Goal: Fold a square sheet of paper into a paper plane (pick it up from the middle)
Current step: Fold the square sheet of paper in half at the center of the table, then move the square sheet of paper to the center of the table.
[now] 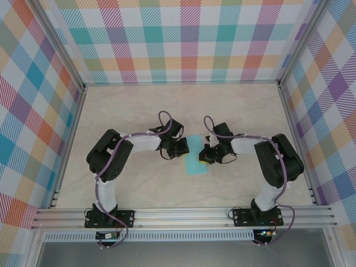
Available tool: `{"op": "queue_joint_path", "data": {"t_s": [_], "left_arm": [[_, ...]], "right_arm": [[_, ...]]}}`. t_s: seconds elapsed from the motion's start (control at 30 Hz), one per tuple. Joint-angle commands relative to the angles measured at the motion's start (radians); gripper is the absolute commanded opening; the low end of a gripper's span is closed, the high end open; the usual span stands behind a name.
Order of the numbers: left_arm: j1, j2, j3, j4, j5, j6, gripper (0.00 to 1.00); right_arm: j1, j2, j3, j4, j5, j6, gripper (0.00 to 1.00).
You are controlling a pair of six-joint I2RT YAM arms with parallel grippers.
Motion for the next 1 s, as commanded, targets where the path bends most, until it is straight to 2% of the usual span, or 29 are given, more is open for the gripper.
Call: {"op": "queue_joint_path", "data": {"t_s": [0.0, 0.37, 0.67, 0.73, 0.97], "left_arm": [[-0.002, 0.103, -0.066, -0.291, -0.15, 0.022, 0.0], [-0.002, 0.106, -0.059, -0.291, -0.162, 0.026, 0.0], [-0.001, 0.091, -0.054, -0.276, -0.161, 0.052, 0.0], [-0.002, 0.089, -0.042, -0.278, -0.173, 0.066, 0.0], [0.023, 0.031, 0.023, -0.302, -0.223, 0.178, 0.0]], "right_arm": [[0.003, -0.037, -0.055, -0.045, 0.036, -0.019, 0.0], [0.002, -0.19, -0.254, -0.093, 0.093, 0.003, 0.0], [0.003, -0.365, -0.164, -0.169, 0.145, -0.021, 0.0], [0.003, -0.362, -0.119, -0.125, 0.133, -0.021, 0.0], [0.011, -0.194, 0.021, 0.052, 0.068, 0.048, 0.0]]}}
